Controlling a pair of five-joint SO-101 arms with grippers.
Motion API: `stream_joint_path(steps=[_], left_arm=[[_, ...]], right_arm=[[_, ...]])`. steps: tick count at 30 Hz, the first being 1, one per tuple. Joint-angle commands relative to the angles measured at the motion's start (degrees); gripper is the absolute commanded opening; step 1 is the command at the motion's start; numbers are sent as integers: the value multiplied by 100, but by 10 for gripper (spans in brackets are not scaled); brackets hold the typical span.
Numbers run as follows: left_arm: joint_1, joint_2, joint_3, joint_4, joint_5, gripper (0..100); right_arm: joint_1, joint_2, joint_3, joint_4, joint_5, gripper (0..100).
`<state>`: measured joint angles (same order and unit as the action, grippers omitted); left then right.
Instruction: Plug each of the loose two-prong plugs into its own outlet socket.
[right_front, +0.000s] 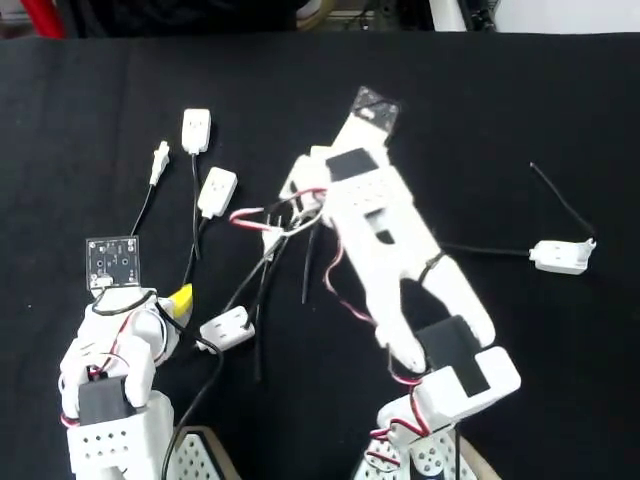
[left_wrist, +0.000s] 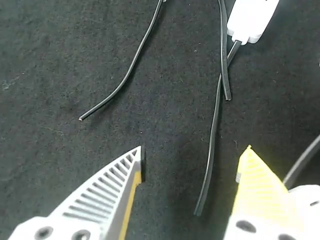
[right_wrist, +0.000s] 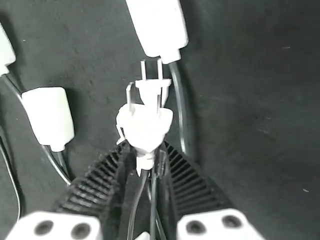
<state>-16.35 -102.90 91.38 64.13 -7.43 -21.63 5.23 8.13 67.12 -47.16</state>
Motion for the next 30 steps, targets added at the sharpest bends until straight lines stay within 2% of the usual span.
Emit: stream_joint_path(steps=[1, 9, 12, 17, 22, 26, 30], left_arm=[[-4, -18, -40, -123, -35, 300], [4, -18, -31, -123, -35, 300], [-4, -18, -31, -114, -35, 300], [31, -18, -22, -114, -44, 300], [40, -18, -13, -114, -211, 300], [48, -18, 31, -123, -229, 300], [48, -18, 31, -123, -229, 300]], right_arm=[[281, -303, -681, 712, 97, 18], [941, -1297, -1314, 1741, 1424, 18], [1398, -1376, -1569, 1987, 2277, 18], [1934, -1385, -1991, 2163, 4237, 18], [1635, -1367, -2158, 2453, 6673, 20], [1125, -1358, -2149, 3059, 7938, 21], [738, -1376, -1763, 3367, 9512, 21]])
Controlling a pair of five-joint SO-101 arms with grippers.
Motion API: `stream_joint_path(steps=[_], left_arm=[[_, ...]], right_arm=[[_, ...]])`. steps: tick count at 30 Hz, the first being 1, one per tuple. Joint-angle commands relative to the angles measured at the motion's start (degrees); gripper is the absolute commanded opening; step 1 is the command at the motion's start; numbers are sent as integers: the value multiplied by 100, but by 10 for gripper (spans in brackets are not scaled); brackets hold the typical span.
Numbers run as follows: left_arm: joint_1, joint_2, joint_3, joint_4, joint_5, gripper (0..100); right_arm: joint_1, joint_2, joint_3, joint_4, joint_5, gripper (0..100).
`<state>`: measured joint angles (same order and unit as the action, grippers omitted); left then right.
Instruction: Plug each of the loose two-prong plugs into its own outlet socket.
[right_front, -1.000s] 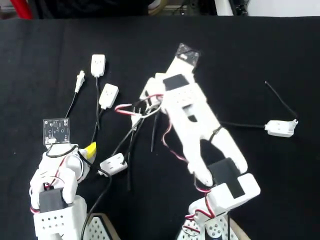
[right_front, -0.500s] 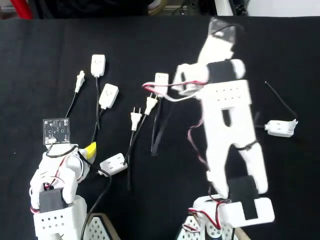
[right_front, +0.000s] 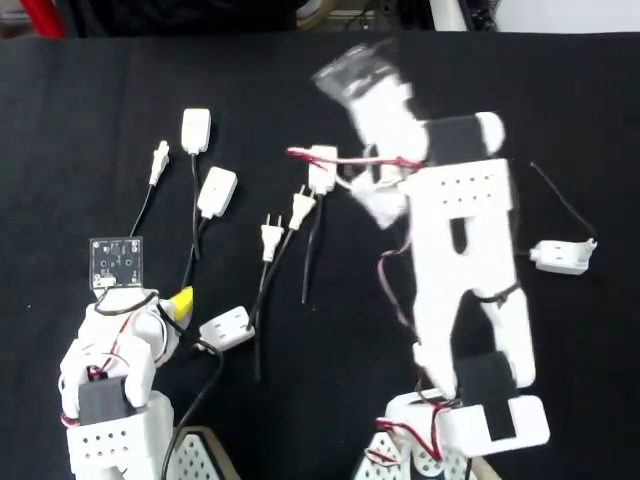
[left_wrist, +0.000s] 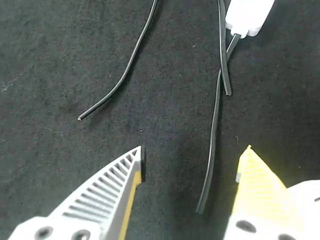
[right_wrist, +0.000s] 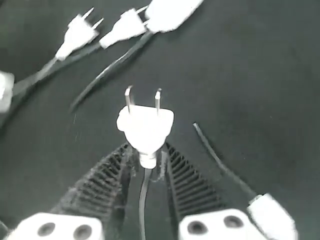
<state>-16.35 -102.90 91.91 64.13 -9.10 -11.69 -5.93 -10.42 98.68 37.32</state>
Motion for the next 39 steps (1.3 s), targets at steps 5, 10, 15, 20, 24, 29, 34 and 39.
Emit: stream_joint_path(steps=[5, 10, 15, 20, 24, 29, 34, 39], left_arm=[[48, -18, -22, -123, -62, 300], [48, -18, -22, -123, -62, 300], [48, -18, -22, -123, -62, 300], [127, -18, -13, -123, -62, 300], [136, -18, -13, -123, -62, 300], [136, -18, -13, -123, -62, 300], [136, -18, -13, -123, -62, 300], [136, -18, -13, -123, -62, 300]], right_arm=[[-615, -286, 1587, -97, 2295, 21], [-668, -286, 2949, -985, 2444, 19], [-879, -251, 4418, -2013, 2453, 18], [-941, -251, 5455, -3262, 2453, 21], [-923, -312, 5657, -3314, 2426, 51], [-914, -752, 5640, -2963, 2418, 237], [-870, -1789, 5640, -2444, 1829, 254], [-686, -3108, 5789, -2092, 431, 254]])
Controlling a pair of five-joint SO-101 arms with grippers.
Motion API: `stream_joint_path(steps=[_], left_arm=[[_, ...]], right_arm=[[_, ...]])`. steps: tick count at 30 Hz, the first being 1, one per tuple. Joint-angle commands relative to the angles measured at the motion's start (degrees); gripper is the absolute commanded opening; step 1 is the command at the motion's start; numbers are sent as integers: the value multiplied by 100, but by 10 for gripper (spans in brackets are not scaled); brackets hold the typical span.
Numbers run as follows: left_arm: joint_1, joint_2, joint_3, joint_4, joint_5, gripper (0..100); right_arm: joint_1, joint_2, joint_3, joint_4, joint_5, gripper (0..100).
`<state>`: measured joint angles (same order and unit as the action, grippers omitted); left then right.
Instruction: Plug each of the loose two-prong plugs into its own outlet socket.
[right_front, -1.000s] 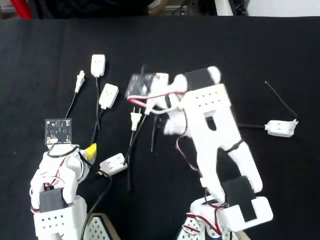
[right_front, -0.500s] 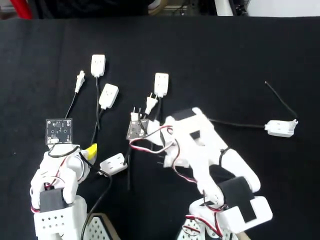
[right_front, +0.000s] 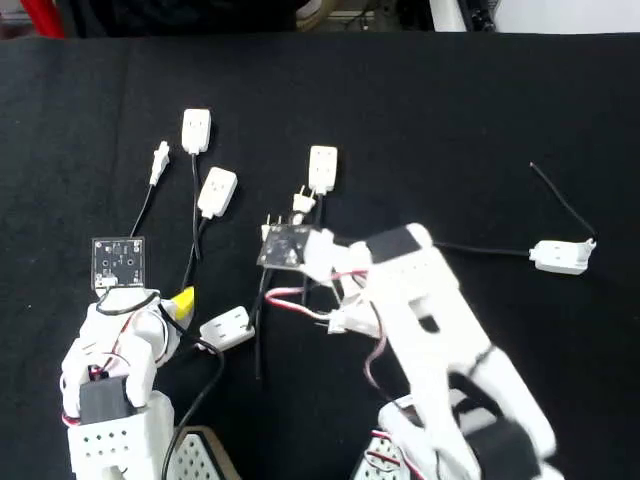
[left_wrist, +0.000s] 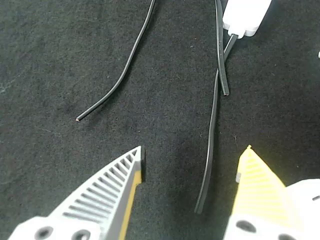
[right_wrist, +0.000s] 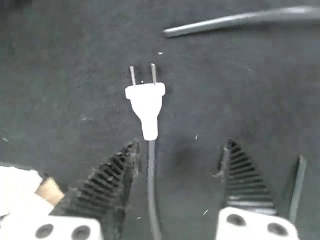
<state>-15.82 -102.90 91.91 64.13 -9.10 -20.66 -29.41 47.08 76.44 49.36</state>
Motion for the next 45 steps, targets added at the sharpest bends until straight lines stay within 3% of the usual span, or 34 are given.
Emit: stream_joint_path(steps=[1, 7, 11, 22, 30, 37, 45], left_arm=[[84, -18, -13, -123, -70, 300], [84, -18, -13, -123, -70, 300], [84, -18, -13, -123, -70, 300], [84, -18, -13, -123, -70, 300], [84, -18, -13, -114, -70, 300], [84, -18, -13, -114, -70, 300], [84, -18, -13, -114, -70, 300]], right_arm=[[308, -980, 110, 132, -1073, 254], [1073, -1921, 374, 114, -2919, 253], [1635, -1868, 734, -633, -3877, 253], [1125, 66, 778, -1081, -6699, 258], [571, 1262, 760, -2277, -7560, 254], [396, 778, 787, -2374, -8211, 254], [-536, 778, 813, -2409, -8404, 253]])
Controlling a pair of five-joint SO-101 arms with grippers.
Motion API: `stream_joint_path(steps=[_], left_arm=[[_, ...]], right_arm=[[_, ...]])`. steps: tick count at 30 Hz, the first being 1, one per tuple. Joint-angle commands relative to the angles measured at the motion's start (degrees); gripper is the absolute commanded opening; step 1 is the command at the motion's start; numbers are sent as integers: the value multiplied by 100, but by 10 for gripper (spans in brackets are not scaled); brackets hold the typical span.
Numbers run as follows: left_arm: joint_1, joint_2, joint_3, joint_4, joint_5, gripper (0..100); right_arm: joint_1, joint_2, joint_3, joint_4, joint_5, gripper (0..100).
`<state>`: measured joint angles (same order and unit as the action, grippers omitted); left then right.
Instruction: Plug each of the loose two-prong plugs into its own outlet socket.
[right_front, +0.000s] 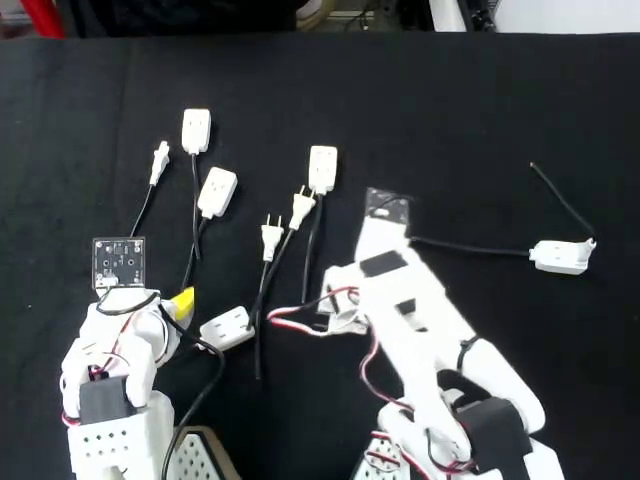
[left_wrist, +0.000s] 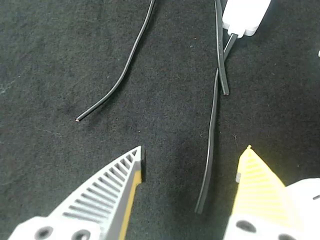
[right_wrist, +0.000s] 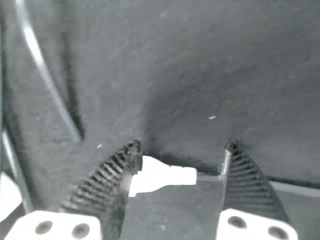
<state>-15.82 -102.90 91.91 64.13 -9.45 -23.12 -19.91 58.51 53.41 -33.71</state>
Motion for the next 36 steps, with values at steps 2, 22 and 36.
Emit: stream_joint_path(steps=[2, 22, 36], left_arm=[[84, -18, -13, -114, -35, 300], [84, -18, -4, -114, -35, 300], [84, -18, -4, -114, -35, 300]], right_arm=[[-369, -119, -277, -246, -88, 237], [229, 497, -1833, 1837, 1565, 109], [158, 356, -998, 2549, 3640, 138]])
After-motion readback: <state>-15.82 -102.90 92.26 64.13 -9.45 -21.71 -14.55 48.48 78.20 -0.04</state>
